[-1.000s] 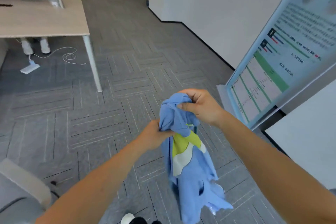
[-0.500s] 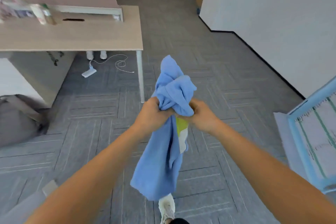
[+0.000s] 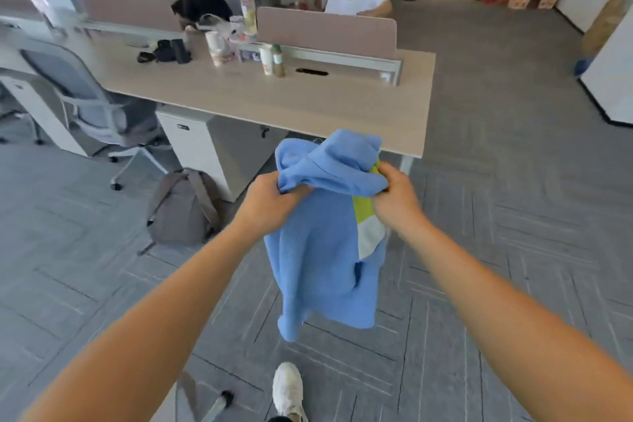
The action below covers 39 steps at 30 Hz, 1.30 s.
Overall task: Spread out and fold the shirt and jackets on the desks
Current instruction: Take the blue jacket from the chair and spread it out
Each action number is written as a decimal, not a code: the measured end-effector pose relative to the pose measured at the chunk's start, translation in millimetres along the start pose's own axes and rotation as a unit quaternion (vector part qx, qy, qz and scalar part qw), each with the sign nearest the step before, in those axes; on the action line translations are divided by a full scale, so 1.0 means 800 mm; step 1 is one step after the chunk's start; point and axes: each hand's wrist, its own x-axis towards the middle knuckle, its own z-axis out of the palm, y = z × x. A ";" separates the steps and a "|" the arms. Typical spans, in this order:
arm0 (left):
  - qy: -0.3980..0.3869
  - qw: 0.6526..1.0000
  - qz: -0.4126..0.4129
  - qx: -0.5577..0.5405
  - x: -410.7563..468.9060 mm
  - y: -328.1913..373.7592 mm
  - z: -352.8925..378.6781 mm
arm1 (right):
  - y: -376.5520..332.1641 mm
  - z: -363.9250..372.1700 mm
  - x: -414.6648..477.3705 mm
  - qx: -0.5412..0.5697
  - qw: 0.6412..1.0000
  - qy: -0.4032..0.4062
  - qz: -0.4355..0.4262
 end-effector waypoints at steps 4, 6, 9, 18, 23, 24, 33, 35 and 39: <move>-0.002 0.998 -0.030 -0.052 0.116 -0.039 -0.062 | 0.006 0.040 0.125 -0.028 0.999 0.039 0.007; -0.038 0.996 -0.033 -0.071 0.165 -0.053 -0.097 | 0.001 0.049 0.182 -0.040 0.998 0.044 0.008; -0.062 0.993 -0.043 -0.087 0.241 -0.072 -0.133 | -0.007 0.061 0.260 -0.055 0.997 0.045 -0.018; 0.030 0.997 -0.007 -0.070 0.467 -0.080 -0.136 | 0.024 0.142 0.473 -0.008 0.998 0.043 -0.047; 0.072 0.997 0.010 -0.019 0.616 -0.095 -0.145 | 0.069 0.132 0.613 -0.006 0.997 0.047 -0.060; 0.075 0.997 0.007 -0.010 0.644 -0.098 -0.141 | 0.076 0.131 0.644 -0.016 0.997 0.038 -0.059; 0.177 0.981 0.073 -0.030 0.879 -0.075 -0.139 | 0.058 0.149 0.881 -0.042 0.995 -0.006 -0.087; 0.177 0.971 0.156 -0.036 0.943 -0.055 -0.146 | 0.047 0.137 0.931 -0.041 0.994 0.000 -0.104; 0.109 0.966 0.234 -0.037 1.098 -0.045 -0.123 | 0.035 0.122 1.042 -0.117 0.980 -0.001 -0.160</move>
